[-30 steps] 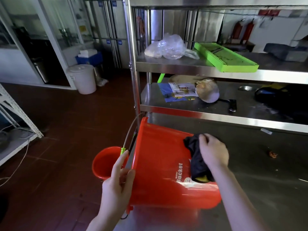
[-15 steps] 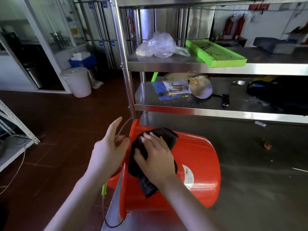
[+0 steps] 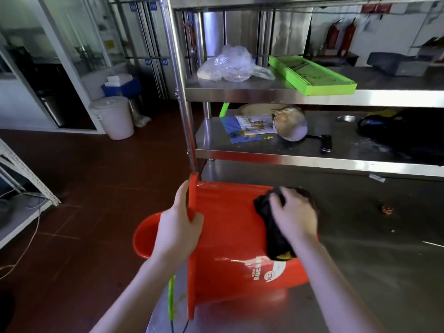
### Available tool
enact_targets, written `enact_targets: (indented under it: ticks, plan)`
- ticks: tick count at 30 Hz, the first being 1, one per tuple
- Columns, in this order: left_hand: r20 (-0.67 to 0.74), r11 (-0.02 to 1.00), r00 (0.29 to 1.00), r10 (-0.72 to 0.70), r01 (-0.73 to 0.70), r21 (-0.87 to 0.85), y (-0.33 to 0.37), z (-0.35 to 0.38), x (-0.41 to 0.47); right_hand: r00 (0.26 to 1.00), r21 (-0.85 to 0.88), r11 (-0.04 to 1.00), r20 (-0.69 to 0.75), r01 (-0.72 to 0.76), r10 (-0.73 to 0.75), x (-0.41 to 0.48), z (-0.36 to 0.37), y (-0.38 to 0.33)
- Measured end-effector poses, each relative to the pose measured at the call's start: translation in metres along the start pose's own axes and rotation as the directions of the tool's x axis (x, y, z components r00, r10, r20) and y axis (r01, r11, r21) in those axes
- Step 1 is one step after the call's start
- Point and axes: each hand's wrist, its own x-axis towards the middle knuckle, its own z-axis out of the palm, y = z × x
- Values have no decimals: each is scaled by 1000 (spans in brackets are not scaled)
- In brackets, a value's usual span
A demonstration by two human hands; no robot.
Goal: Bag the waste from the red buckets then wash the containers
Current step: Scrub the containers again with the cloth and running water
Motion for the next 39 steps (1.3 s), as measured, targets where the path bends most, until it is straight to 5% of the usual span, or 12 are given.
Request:
enact_targets:
  ticks: [5, 9, 12, 16, 19, 23, 26, 29, 32, 35, 39]
  plan:
    - [-18, 996, 996, 84, -83, 30, -17, 4, -11, 859, 166, 855, 67, 492, -508, -51, 44, -82]
    - [23, 993, 994, 111, -110, -37, -33, -5, -21, 878, 212, 862, 41, 460, -478, -38, 41, -66]
    - [11, 992, 994, 111, -110, -62, -36, -3, -32, 977, 177, 962, 4, 210, -213, -9, 23, -21]
    - [-35, 985, 986, 164, -166, -52, -40, 6, -44, 998, 53, 996, 12, -68, 67, 15, 2, 9]
    - [-67, 984, 982, 176, -177, 3, -45, 10, -49, 998, -58, 996, -25, 61, -63, 1, 12, -21]
    - [-54, 979, 977, 204, -203, 34, -54, 9, -45, 905, 45, 904, 6, 424, -425, -38, 47, -90]
    - [-66, 978, 977, 202, -198, 74, -59, 6, -43, 855, 107, 850, -5, 517, -519, -47, 53, -112]
    - [-74, 979, 978, 192, -186, 89, -61, 6, -45, 898, 108, 893, -10, 437, -439, -31, 40, -78]
    - [-66, 981, 982, 179, -174, 83, -64, 8, -51, 993, 68, 991, -22, 116, -115, -4, 16, -17]
    - [-49, 982, 982, 182, -179, 64, -65, 6, -62, 982, -33, 983, 40, -181, 182, 23, -9, 17]
    - [-24, 981, 981, 192, -192, 22, -71, 5, -73, 994, -90, 996, 105, -24, 34, 24, 4, -24]
